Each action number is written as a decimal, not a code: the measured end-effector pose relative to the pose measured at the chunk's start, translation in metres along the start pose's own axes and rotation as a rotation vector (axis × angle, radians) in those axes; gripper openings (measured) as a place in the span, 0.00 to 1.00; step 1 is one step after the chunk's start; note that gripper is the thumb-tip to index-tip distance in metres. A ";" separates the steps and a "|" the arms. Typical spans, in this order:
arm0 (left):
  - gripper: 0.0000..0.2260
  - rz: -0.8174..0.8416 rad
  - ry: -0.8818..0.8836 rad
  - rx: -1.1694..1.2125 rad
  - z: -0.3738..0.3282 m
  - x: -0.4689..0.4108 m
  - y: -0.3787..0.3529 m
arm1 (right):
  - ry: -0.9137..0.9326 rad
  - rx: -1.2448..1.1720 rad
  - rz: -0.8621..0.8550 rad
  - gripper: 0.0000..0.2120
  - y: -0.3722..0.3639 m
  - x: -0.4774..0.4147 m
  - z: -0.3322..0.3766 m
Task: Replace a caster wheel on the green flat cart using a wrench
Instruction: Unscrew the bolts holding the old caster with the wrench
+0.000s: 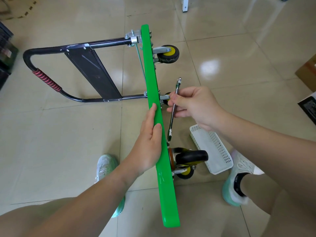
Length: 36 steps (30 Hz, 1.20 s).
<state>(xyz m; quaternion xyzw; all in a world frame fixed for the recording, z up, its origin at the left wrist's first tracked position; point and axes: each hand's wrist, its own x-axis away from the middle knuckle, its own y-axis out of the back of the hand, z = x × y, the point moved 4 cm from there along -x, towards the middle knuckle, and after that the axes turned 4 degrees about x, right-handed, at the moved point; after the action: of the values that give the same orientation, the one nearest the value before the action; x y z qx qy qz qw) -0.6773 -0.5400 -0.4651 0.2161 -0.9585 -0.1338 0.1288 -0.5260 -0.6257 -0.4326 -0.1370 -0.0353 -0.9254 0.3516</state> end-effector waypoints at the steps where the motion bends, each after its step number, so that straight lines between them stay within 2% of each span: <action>1: 0.25 0.002 -0.004 0.001 0.001 -0.001 0.000 | -0.026 0.004 0.023 0.03 -0.003 -0.003 -0.002; 5: 0.25 0.010 -0.009 -0.001 0.003 -0.002 0.000 | -0.093 0.068 0.109 0.05 -0.015 -0.007 -0.009; 10: 0.25 0.018 -0.020 0.004 0.005 -0.002 0.000 | -0.056 0.092 0.097 0.04 -0.018 0.000 -0.010; 13: 0.25 0.002 -0.033 -0.002 0.007 -0.003 0.000 | 0.021 0.094 0.090 0.04 -0.019 0.013 -0.006; 18: 0.25 -0.020 -0.036 -0.014 0.004 -0.003 -0.001 | 0.158 0.112 0.058 0.09 -0.016 0.042 -0.005; 23: 0.25 -0.012 -0.003 0.026 0.002 0.001 -0.001 | 0.380 0.136 0.097 0.14 -0.017 0.083 -0.014; 25: 0.25 -0.017 0.004 0.028 0.002 0.001 -0.001 | 0.490 0.161 0.060 0.16 -0.017 0.100 -0.025; 28: 0.25 -0.031 0.003 0.022 0.001 0.001 -0.002 | 0.602 0.199 -0.041 0.11 -0.011 0.110 -0.034; 32: 0.25 -0.028 0.000 0.021 0.001 0.001 -0.003 | 0.585 0.076 -0.096 0.09 0.003 0.107 -0.014; 36: 0.25 -0.031 -0.004 0.007 -0.004 0.001 -0.004 | 0.355 -0.046 -0.102 0.08 0.014 0.081 0.000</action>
<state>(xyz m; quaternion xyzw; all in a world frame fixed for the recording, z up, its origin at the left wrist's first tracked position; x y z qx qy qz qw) -0.6756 -0.5448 -0.4626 0.2311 -0.9558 -0.1326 0.1240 -0.5748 -0.6886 -0.4100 0.0226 0.0418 -0.9522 0.3018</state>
